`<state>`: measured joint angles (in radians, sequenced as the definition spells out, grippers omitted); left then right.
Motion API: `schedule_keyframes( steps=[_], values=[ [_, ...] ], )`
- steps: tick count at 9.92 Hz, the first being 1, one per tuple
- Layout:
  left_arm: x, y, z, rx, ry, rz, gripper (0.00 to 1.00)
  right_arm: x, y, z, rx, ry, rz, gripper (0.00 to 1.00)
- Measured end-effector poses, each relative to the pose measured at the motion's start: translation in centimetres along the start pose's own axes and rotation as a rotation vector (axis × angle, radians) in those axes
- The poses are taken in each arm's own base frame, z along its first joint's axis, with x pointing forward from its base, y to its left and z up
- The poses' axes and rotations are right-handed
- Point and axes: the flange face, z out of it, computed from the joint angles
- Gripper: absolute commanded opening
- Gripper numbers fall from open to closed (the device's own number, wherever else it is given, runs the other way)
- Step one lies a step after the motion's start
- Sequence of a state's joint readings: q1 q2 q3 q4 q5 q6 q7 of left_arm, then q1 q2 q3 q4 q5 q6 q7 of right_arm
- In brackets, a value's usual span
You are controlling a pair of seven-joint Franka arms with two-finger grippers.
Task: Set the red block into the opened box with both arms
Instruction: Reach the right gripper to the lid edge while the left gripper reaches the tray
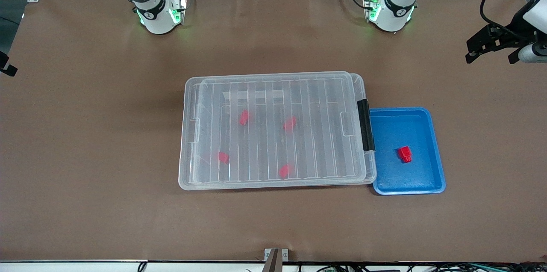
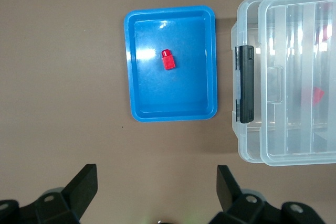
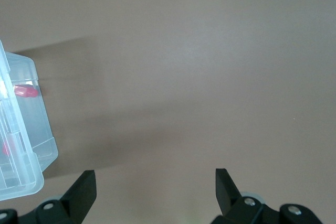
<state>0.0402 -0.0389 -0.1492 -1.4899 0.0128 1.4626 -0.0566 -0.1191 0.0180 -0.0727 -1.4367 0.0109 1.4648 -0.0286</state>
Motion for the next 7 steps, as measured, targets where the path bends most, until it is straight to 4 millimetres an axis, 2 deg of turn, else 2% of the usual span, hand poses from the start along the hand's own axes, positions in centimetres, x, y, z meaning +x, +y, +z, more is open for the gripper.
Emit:
schedule_keyframes(
  steps=[4,5,6,7],
  values=[
    [0.0,-0.4,0.1,0.0,-0.006,-0.007,1.0,0.0,-0.4,0.0,0.001,-0.002,-0.009,1.0],
    [0.2,-0.6,0.7,0.0,-0.02,-0.011,1.0,0.0,-1.6,0.1,0.007,-0.007,-0.032,1.0],
    [0.9,-0.8,2.0,-0.002,-0.046,-0.013,1.0,-0.1,-4.0,0.4,0.01,-0.018,-0.077,1.0],
    [2.0,-1.0,4.2,0.003,-0.077,-0.013,1.0,0.0,-7.5,1.2,0.011,-0.038,-0.131,1.0]
  ],
)
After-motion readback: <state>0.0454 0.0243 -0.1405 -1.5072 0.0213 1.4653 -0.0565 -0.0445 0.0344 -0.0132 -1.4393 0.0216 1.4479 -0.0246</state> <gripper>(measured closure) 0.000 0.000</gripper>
